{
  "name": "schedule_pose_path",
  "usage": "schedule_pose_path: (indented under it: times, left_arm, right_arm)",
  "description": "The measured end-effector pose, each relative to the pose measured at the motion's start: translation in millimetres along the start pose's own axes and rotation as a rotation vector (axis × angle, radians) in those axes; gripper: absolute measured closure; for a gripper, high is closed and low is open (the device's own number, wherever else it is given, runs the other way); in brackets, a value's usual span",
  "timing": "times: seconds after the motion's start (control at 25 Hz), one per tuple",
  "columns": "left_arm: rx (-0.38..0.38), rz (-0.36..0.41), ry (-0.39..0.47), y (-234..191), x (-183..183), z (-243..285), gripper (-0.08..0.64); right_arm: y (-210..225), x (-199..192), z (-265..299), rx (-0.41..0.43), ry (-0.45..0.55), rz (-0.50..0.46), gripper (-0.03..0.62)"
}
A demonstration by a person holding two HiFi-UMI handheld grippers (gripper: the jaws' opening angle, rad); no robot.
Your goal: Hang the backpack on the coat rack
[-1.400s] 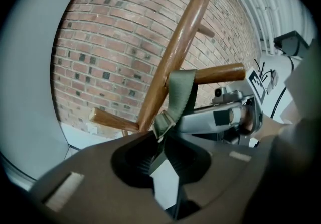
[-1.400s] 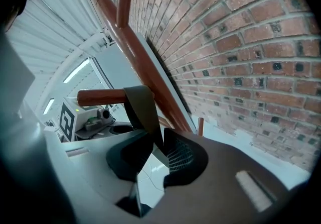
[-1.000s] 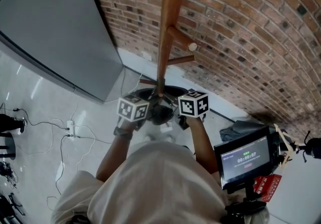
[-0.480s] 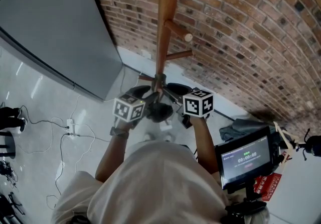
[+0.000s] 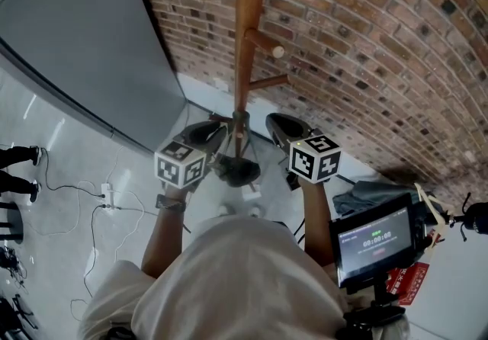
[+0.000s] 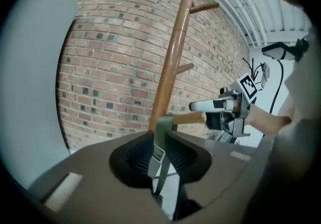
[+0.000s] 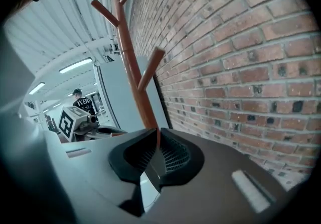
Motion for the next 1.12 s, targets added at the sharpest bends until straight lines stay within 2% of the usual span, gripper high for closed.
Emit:
schedule_pose_path:
  times: [0.16,0.52,0.84,1.12]
  left_arm:
    - [0.044,0.063,0.092,3.4,36.1,-14.9,0.529]
    - [0.07,0.16,0.307,26.2,109.3,-55.5,0.56]
    - [0.092,0.253,0.383,46.0,137.1,-76.9,0.56]
    - [0.12,0.329,0.428,53.2,149.9,-81.7,0.56]
  right_arm:
    - [-10.4,27.5,-12.9,-0.028,0.07,-0.053,0.589]
    - [-44.0,79.3,-38.3,-0.002,0.19,-0.166,0.591]
    - [-71.7,110.1,-65.4,-0.006,0.305,-0.272,0.591]
    - [-79.6,113.7,-66.7,-0.01,0.285,-0.323,0.592]
Point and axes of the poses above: the fingertips, and each gripper's own axes: z forward along the fingers, y to its right, x out of its top, the point moved 7 cm from there along -z, backward along the fingers, and after that the axes turned 9 degrees about x, right-handed, at the moved point
